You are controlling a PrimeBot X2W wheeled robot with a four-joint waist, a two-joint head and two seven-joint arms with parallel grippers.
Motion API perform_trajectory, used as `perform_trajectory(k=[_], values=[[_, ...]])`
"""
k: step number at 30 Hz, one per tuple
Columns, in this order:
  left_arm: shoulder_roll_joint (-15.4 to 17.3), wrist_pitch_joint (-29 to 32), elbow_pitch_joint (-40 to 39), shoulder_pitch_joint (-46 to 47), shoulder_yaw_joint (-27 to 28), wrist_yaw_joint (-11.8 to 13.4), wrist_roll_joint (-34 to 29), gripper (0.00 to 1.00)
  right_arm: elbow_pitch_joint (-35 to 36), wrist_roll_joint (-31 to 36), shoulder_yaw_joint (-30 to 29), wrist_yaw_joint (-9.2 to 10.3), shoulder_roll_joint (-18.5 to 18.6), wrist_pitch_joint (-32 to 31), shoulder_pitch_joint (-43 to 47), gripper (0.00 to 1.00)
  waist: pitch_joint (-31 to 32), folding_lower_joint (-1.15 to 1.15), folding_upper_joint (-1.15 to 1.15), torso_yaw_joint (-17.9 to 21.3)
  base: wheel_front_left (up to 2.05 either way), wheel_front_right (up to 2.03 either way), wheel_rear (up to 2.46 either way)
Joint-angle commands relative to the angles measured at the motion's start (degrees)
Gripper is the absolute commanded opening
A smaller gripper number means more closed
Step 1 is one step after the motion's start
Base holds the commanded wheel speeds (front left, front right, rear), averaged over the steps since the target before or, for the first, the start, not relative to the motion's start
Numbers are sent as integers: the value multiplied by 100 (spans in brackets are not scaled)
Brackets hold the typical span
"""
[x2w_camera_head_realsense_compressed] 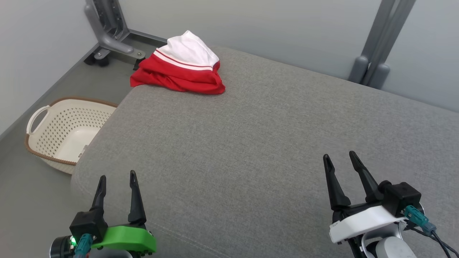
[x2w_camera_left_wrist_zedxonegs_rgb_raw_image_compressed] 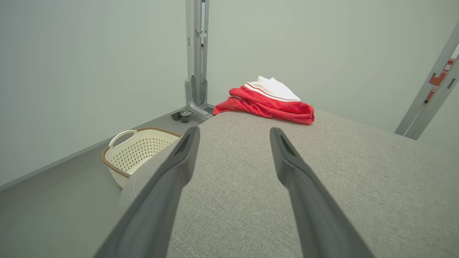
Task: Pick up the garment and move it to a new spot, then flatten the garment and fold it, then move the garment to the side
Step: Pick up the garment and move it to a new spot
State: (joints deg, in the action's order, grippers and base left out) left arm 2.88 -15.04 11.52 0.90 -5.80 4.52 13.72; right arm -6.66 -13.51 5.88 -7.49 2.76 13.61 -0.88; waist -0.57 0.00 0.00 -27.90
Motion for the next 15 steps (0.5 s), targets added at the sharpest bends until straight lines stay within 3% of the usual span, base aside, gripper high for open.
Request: perform_trajectory(k=[1,15], values=[[6,-19,-41,-79,30,12,-3,100,-21,13,15,0,24,-22,-58,100,-113,0,0,-250,0,0,0],[6,-20,-170,66,82,18,116,100,339,245,-197,0,24,-136,-196,100,-486,0,0,-241,0,0,0]])
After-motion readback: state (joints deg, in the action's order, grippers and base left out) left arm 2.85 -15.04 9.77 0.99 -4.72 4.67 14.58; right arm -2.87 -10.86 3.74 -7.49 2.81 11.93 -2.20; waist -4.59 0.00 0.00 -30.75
